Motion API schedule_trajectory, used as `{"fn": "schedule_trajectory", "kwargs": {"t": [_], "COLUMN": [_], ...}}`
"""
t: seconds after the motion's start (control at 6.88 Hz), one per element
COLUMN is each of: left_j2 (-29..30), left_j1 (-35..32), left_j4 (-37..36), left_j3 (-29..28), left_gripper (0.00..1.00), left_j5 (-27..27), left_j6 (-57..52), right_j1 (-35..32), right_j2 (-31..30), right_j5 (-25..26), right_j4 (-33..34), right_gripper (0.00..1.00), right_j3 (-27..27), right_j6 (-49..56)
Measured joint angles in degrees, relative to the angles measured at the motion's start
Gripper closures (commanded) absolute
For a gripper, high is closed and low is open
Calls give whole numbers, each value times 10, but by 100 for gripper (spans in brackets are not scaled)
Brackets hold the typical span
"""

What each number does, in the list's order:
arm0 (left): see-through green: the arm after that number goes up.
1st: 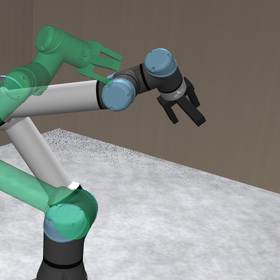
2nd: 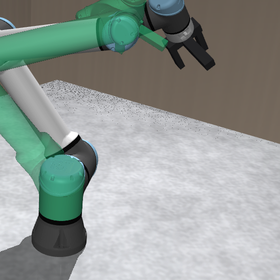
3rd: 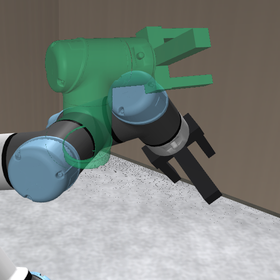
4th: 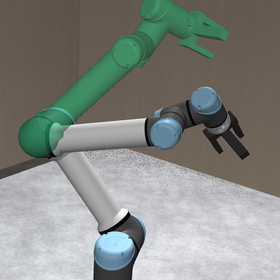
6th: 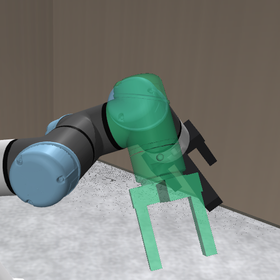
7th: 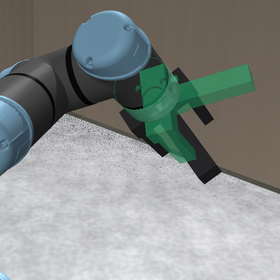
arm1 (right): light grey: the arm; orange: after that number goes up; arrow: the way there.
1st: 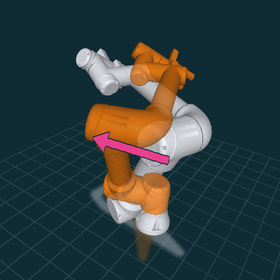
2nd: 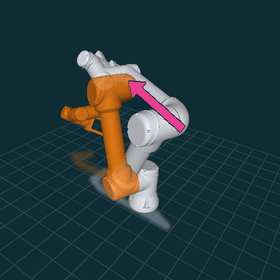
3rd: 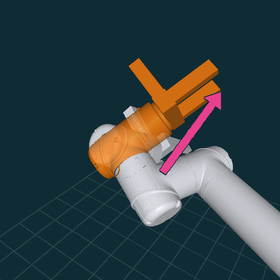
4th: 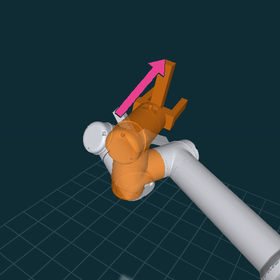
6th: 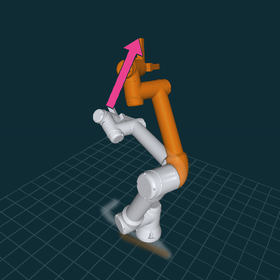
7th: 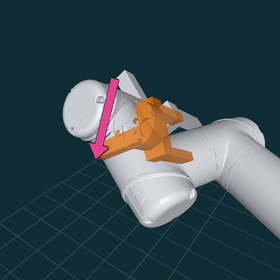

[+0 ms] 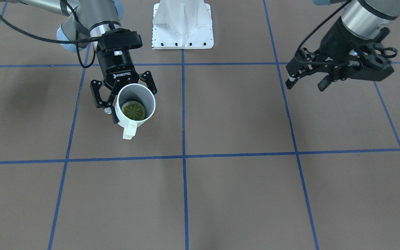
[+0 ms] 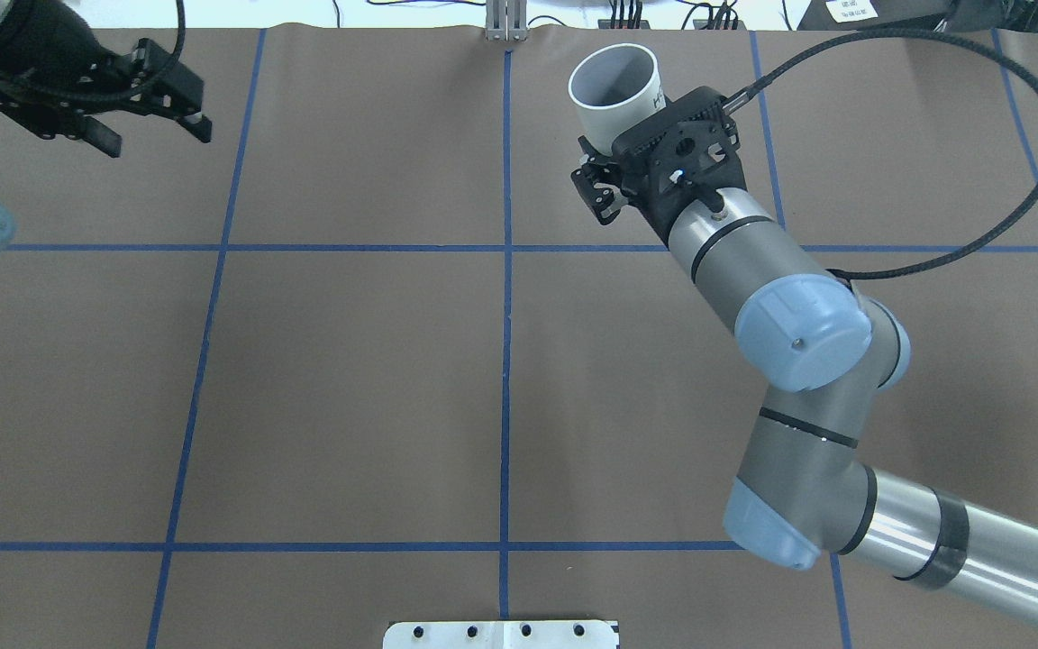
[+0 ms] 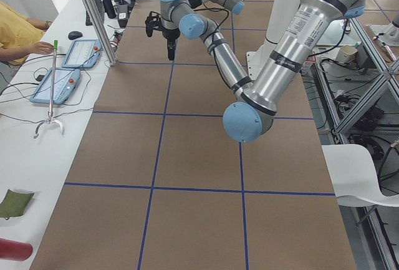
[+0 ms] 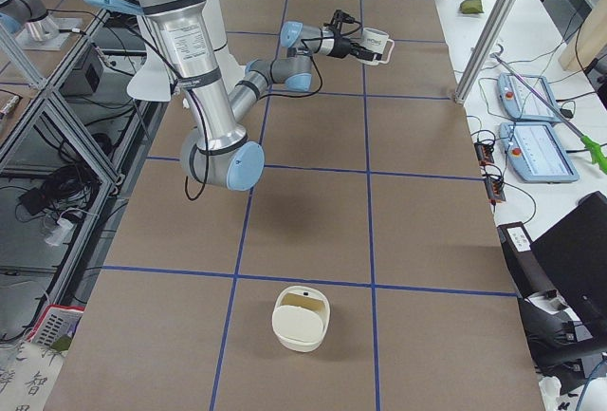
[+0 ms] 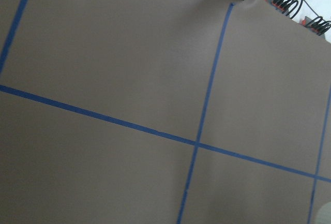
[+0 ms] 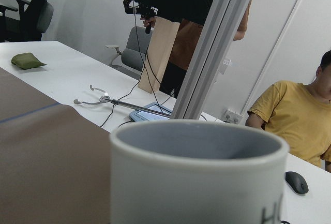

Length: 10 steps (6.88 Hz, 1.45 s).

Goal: Left arm hands cup to right arm to dump lemon

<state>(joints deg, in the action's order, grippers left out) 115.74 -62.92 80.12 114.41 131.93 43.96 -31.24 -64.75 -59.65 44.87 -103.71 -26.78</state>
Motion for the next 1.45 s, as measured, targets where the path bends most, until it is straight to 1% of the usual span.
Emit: {"fn": "schedule_trajectory", "kwargs": {"t": [0.29, 0.44, 0.58, 0.73, 1.02, 1.16, 1.45], "left_j2": [-94, -127, -147, -160, -173, -175, -175], "left_j1": [-57, -84, -102, -112, -126, -128, -129], "left_j4": [-5, -5, -5, -4, -2, -1, 0], "left_j3": [-4, -9, -12, -15, -21, -23, -23], "left_gripper": [0, 0, 0, 0, 0, 0, 0], "left_j5": [-4, -4, -4, -4, -4, -4, -4], "left_j6": [-248, -328, -365, -379, -386, -386, -386], "right_j1": [-91, -143, -185, -211, -235, -245, -258], "right_j2": [-53, -92, -143, -205, -337, -392, -461], "right_j5": [-137, -203, -247, -265, -273, -276, -282], "right_j4": [8, 7, -3, -44, -189, -277, -460], "right_gripper": [100, 100, 100, 100, 100, 100, 100], "right_j3": [-33, -52, -74, -93, -95, -72, 21], "right_j6": [-18, -21, -22, -23, -25, -27, -42]}}
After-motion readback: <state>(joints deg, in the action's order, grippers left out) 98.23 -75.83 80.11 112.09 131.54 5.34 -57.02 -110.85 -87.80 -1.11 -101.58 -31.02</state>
